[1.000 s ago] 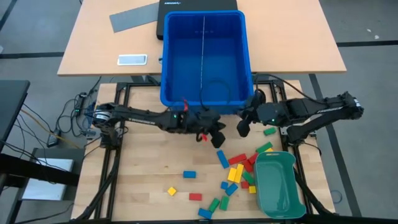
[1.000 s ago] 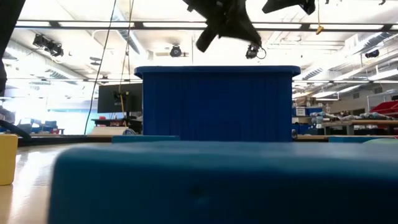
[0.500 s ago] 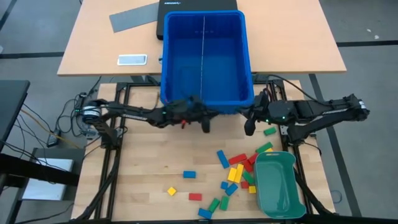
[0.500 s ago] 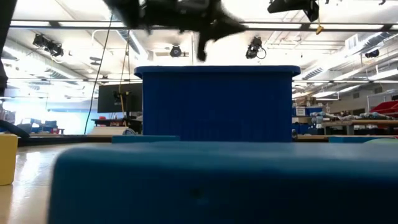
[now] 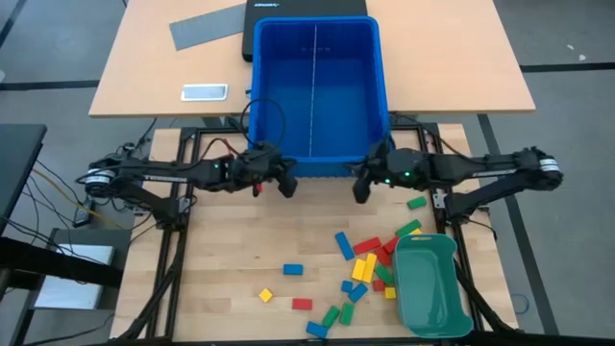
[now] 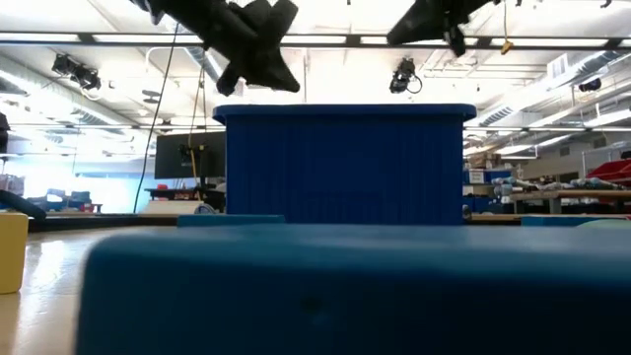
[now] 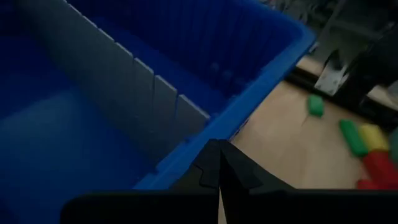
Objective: Sort Items/Unsort Items
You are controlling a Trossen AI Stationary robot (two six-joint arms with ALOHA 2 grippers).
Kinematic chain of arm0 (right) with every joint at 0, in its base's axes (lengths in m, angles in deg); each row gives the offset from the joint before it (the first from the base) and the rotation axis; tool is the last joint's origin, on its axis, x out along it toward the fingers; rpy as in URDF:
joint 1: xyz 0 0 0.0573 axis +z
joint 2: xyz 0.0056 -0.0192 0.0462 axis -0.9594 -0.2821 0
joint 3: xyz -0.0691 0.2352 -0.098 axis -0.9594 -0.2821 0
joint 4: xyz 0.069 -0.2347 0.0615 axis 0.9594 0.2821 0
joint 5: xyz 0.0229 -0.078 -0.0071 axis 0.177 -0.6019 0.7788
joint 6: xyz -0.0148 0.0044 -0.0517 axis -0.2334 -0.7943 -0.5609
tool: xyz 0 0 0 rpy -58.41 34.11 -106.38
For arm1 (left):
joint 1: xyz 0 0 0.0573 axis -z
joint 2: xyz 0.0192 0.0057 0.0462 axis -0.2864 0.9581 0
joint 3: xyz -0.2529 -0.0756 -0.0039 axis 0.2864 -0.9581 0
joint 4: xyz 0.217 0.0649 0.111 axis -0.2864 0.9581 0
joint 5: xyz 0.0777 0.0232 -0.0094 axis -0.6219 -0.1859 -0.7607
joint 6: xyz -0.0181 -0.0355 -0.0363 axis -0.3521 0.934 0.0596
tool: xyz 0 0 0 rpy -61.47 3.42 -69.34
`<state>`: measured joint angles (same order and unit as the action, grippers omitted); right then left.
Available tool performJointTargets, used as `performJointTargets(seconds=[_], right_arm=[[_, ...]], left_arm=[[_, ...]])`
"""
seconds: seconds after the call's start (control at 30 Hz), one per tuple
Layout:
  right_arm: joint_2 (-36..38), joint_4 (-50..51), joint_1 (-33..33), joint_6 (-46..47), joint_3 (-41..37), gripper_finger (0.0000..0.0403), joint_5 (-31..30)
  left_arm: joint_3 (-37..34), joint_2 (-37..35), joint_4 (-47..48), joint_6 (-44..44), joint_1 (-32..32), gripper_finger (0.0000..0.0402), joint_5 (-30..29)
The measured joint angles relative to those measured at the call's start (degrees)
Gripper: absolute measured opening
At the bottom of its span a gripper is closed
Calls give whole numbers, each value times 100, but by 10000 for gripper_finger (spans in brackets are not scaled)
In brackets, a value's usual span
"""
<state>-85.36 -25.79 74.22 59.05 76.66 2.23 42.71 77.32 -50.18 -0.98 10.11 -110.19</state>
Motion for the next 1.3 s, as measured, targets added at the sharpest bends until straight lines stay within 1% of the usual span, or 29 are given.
performJointTargets(seconds=[0.1,0.17,0.37,0.53,1.0,1.2,1.3], right_arm=[[-280,-333,-47,45,15,0,18],[-443,-313,-64,38,91,0,16],[-820,-347,-94,-263,430,0,20],[-943,-352,-160,-212,483,0,47],[-964,-335,-162,-106,483,0,-3],[-963,-436,-162,-108,483,1,10],[-963,-436,-162,-61,483,1,156]], left_arm=[[0,-24,336,-49,-51,8,13],[-1,-21,620,-37,-122,10,72],[17,-13,857,-164,-427,11,343],[11,7,722,-490,-575,11,465],[-2,12,647,-594,-575,12,519],[-15,31,419,-491,-541,12,1112],[-15,29,242,-489,-524,12,1181]])
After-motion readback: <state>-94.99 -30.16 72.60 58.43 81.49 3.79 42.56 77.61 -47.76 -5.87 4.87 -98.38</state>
